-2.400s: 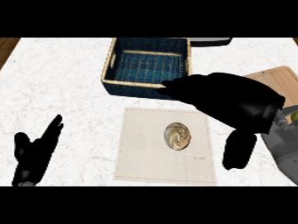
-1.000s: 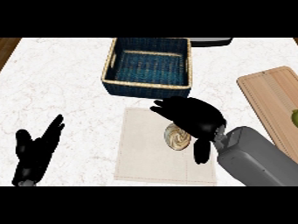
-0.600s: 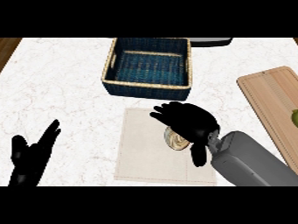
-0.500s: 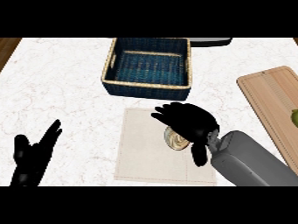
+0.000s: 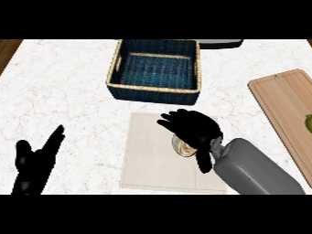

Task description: Pick the cupcake from the placemat and place it in the basket

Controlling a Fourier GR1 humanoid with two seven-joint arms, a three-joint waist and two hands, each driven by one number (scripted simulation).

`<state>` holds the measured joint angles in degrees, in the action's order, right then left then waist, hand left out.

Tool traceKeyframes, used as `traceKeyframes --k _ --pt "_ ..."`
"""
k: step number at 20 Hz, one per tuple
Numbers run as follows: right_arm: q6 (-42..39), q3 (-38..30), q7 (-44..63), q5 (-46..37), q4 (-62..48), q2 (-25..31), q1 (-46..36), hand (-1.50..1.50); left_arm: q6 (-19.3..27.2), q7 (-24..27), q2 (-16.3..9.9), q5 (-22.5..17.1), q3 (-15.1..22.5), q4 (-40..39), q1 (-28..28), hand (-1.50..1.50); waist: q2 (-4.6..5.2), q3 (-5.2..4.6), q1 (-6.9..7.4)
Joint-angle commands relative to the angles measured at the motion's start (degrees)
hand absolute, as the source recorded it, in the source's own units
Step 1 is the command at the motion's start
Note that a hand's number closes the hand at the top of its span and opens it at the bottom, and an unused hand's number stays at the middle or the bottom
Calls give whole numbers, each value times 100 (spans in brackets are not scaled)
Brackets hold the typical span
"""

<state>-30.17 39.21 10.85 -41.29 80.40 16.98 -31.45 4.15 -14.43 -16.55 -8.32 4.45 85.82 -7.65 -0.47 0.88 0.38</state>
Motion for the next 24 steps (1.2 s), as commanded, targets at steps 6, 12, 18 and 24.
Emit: traceKeyframes --k 6,12,18,24 --pt "372 -73 -355 -538 -626 -340 144 -150 16 15 269 192 47 -523 -3 0 55 -89 -15" --pt "847 129 -1162 -1068 -769 -112 -69 150 -202 103 184 101 -132 -734 128 0 66 -89 -10" --pt "888 197 -1002 -1437 -698 -425 23 150 -222 123 218 118 -205 -591 12 0 51 -90 -24" --pt "895 -35 1348 -1396 -1098 -1650 -256 150 -219 -289 156 199 -62 -235 16 0 68 -97 137"
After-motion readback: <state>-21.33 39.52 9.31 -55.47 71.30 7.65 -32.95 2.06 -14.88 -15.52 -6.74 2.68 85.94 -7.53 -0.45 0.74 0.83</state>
